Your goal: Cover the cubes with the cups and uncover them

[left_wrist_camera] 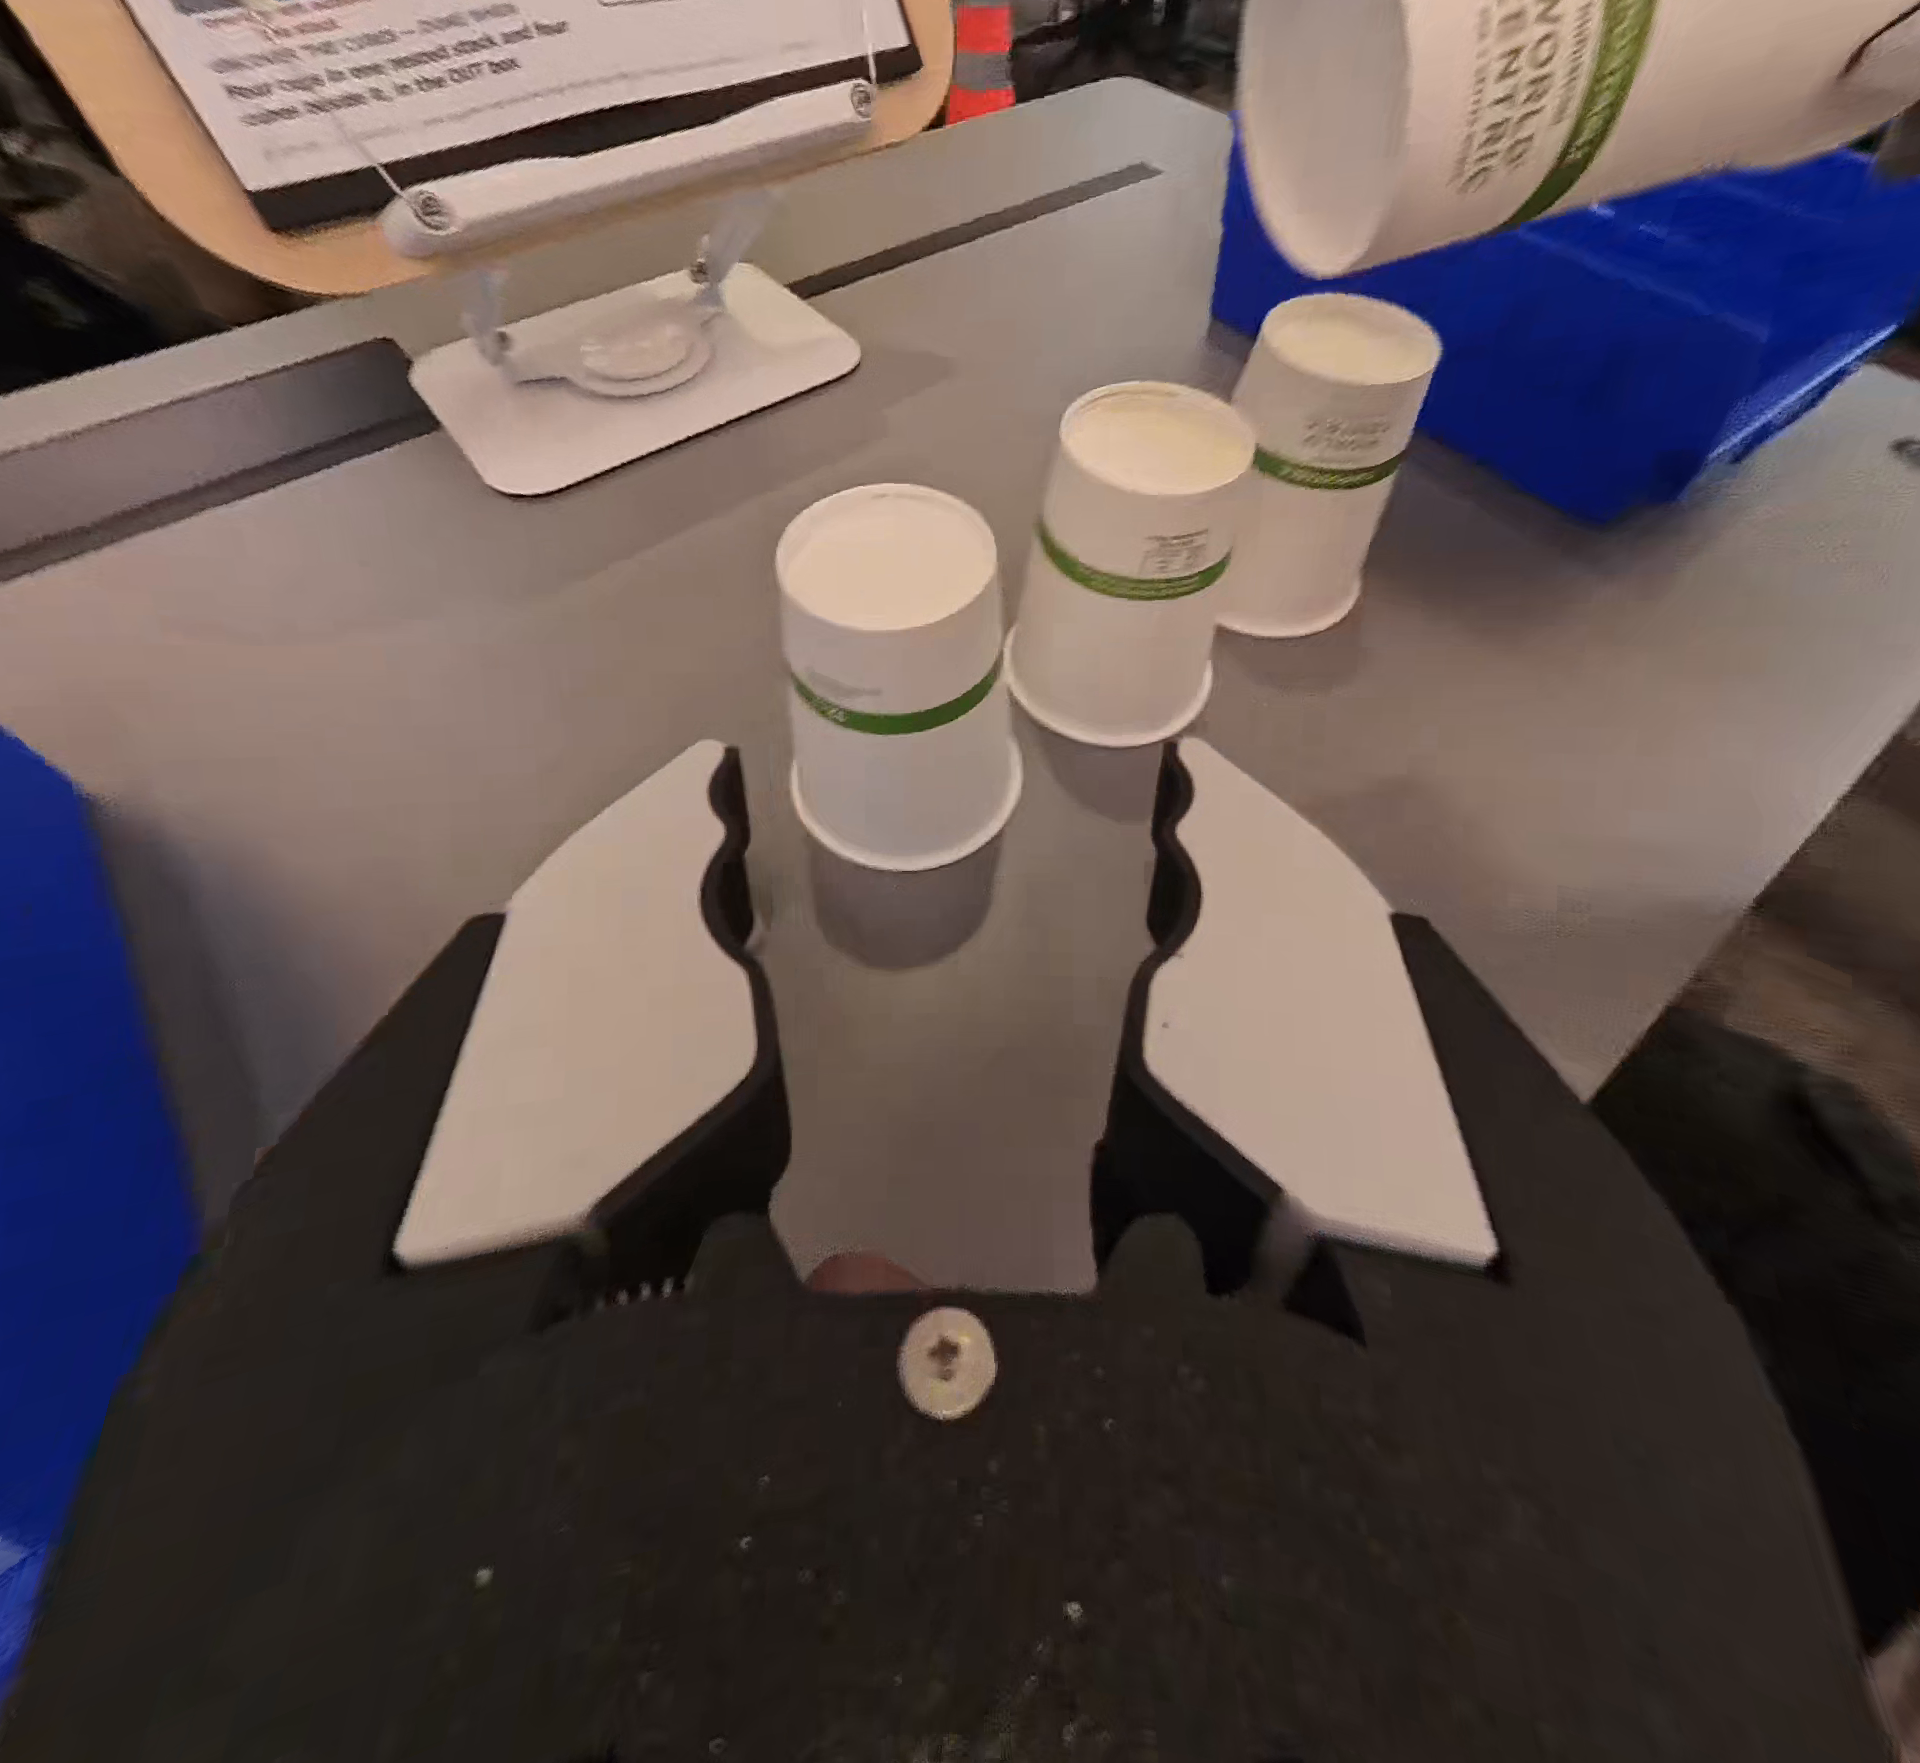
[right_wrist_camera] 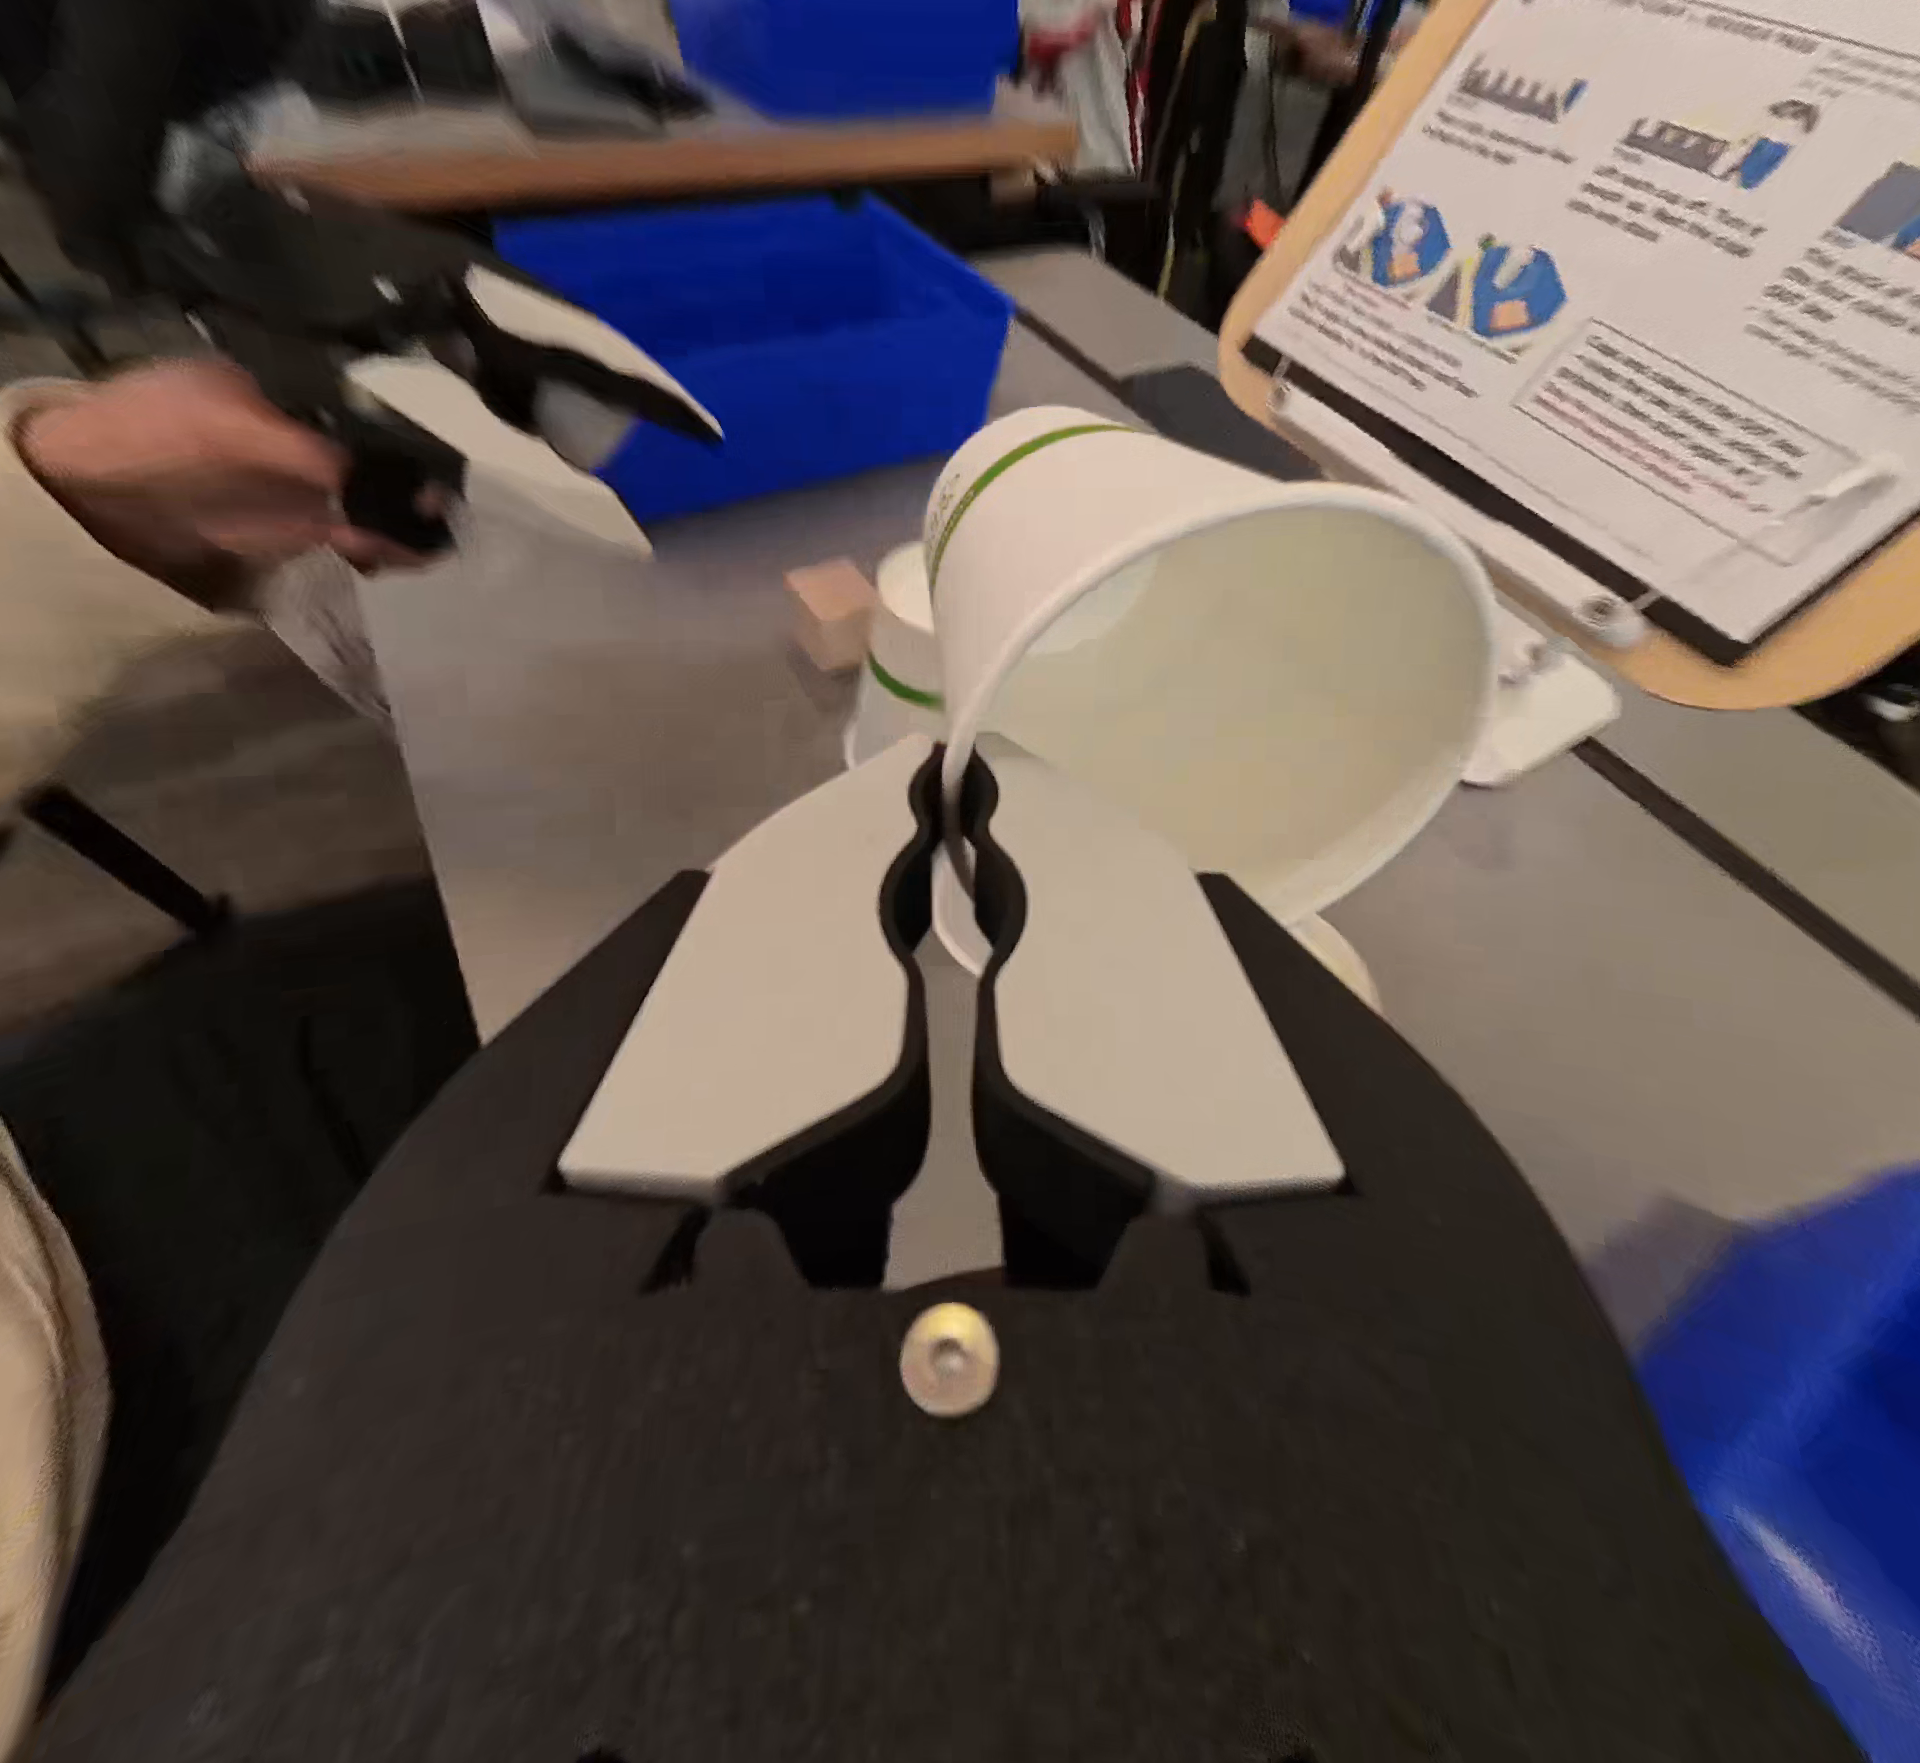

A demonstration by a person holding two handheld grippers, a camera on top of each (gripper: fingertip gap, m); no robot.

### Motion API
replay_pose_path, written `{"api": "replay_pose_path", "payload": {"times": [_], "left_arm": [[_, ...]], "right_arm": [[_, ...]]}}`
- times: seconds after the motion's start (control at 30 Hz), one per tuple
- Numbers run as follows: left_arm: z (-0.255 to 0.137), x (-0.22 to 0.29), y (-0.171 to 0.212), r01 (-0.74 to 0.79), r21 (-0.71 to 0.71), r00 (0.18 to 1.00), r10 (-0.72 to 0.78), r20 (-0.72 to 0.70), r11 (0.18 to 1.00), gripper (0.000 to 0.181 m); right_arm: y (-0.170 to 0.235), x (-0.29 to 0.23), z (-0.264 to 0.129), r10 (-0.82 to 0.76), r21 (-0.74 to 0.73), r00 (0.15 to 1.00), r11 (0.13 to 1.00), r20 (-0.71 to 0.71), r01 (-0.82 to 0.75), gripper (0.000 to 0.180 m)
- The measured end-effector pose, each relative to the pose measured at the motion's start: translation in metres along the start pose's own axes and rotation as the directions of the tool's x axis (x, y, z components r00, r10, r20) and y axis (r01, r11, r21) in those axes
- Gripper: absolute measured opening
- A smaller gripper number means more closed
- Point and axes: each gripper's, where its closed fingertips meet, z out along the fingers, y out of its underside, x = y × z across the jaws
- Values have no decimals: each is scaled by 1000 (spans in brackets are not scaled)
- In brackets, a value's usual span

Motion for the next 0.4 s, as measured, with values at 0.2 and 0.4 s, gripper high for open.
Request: {"api": "replay_pose_path", "payload": {"times": [0.2,0.4], "left_arm": [[-7,-6,-1,14,4,1000,-14,19,1000,73],[-7,-9,-1,0,-2,999,0,34,1000,73]], "right_arm": [[11,17,-38,-153,-275,988,950,-5,145,2],[42,16,-59,-239,-525,968,815,83,246,2]]}}
